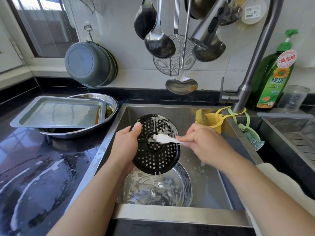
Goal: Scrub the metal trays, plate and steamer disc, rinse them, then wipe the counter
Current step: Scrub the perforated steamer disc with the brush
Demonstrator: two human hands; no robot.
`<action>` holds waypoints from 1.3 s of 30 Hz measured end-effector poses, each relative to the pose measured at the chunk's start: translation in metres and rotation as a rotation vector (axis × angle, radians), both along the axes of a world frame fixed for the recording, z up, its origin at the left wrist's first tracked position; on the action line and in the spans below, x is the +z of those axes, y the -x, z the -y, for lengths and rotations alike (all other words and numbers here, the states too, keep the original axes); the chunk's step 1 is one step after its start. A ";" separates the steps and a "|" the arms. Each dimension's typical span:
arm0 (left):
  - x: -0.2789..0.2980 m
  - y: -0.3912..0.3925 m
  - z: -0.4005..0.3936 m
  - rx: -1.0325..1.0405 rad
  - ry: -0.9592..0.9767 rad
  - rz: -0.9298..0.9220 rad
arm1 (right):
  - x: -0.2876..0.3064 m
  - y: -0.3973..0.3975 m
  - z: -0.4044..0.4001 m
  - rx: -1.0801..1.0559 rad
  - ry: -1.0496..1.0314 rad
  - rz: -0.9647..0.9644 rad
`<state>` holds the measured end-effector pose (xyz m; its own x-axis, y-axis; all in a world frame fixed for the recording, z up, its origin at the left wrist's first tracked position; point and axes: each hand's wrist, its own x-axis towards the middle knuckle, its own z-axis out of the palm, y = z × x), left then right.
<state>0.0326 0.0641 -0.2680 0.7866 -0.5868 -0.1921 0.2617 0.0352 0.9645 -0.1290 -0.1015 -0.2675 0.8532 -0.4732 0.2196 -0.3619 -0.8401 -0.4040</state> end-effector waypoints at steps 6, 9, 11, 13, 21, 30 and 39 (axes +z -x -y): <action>-0.002 0.003 0.000 -0.017 -0.021 -0.029 | -0.008 -0.011 -0.021 0.020 0.029 0.015; 0.001 -0.001 -0.001 -0.005 -0.003 -0.034 | -0.001 -0.003 -0.009 -0.055 0.023 0.052; 0.002 0.001 0.000 -0.010 0.003 -0.031 | 0.001 -0.001 -0.004 -0.090 -0.007 0.091; 0.001 0.005 0.001 -0.030 0.000 -0.044 | 0.000 -0.006 -0.016 -0.027 -0.043 0.112; 0.003 0.004 0.001 -0.005 0.017 -0.055 | -0.003 -0.002 0.000 -0.110 -0.043 0.105; 0.001 0.007 0.002 -0.046 0.048 -0.039 | -0.003 -0.007 -0.006 -0.112 -0.082 0.141; -0.004 0.006 0.000 -0.287 0.157 -0.087 | -0.006 -0.015 -0.023 -0.091 -0.078 0.200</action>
